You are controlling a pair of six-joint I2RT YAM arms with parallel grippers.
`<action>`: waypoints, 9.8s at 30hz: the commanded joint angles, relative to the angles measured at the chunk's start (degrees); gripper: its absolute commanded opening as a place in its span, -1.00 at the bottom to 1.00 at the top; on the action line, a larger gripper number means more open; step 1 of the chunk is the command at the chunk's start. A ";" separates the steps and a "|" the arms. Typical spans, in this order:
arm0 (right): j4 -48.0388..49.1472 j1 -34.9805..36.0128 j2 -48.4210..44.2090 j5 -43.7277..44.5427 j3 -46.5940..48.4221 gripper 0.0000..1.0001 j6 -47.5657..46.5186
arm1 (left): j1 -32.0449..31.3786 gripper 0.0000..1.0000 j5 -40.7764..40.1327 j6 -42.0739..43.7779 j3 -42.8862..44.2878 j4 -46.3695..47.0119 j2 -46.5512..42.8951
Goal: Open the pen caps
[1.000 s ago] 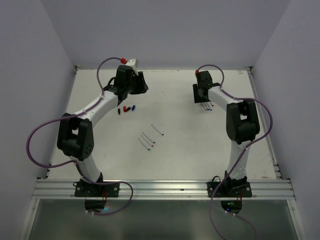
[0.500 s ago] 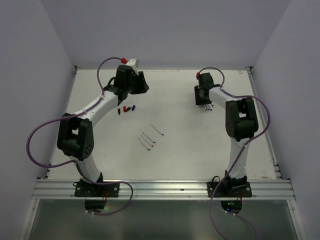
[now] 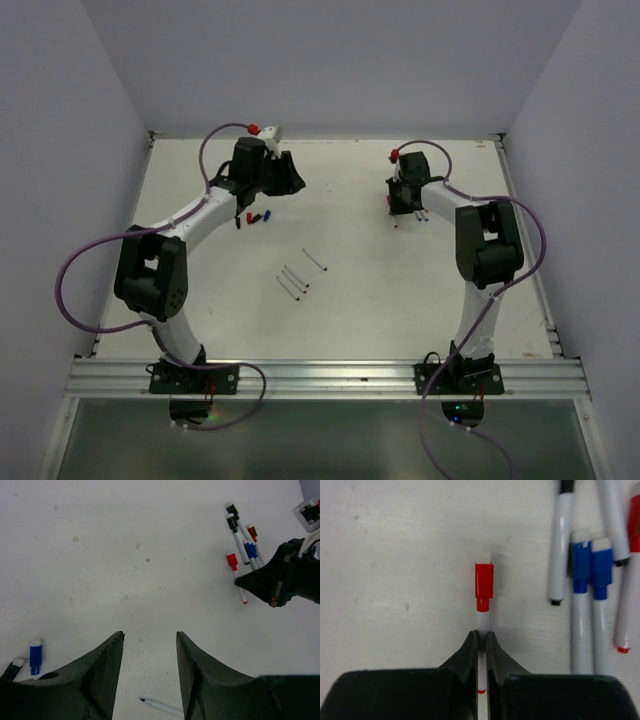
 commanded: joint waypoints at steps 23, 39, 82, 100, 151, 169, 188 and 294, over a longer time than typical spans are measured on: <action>13.63 18.25 -22.02 -27.05 -9.90 -1.00 12.10 | 0.48 0.01 28.88 -18.32 -13.69 28.41 -2.24; 17.32 19.48 -22.19 -23.54 -12.28 -0.83 13.33 | 0.56 -1.00 31.60 -22.71 -15.45 34.55 -1.63; 26.09 25.55 -21.23 -23.15 -21.15 -1.00 14.73 | 5.04 -1.00 8.27 -15.32 -13.24 17.14 -8.83; 12.23 21.76 -15.26 -17.48 -16.67 -1.00 7.90 | 4.79 -1.00 2.80 -7.17 -7.38 7.14 -0.67; 10.99 39.43 -3.03 0.99 -11.66 -0.75 8.41 | -1.19 -0.28 -22.54 6.82 9.07 -13.34 18.32; 10.64 39.60 -4.09 0.37 -11.66 -0.46 7.88 | -1.19 -0.17 -20.60 6.99 11.09 -12.02 13.75; 5.11 33.90 -19.02 13.71 -8.94 0.68 3.49 | -1.54 -0.14 -18.58 6.46 10.65 -12.20 2.77; 12.93 16.40 -27.91 -19.76 -13.86 -1.00 8.06 | -0.75 -0.02 26.94 -32.38 -19.50 42.64 -4.01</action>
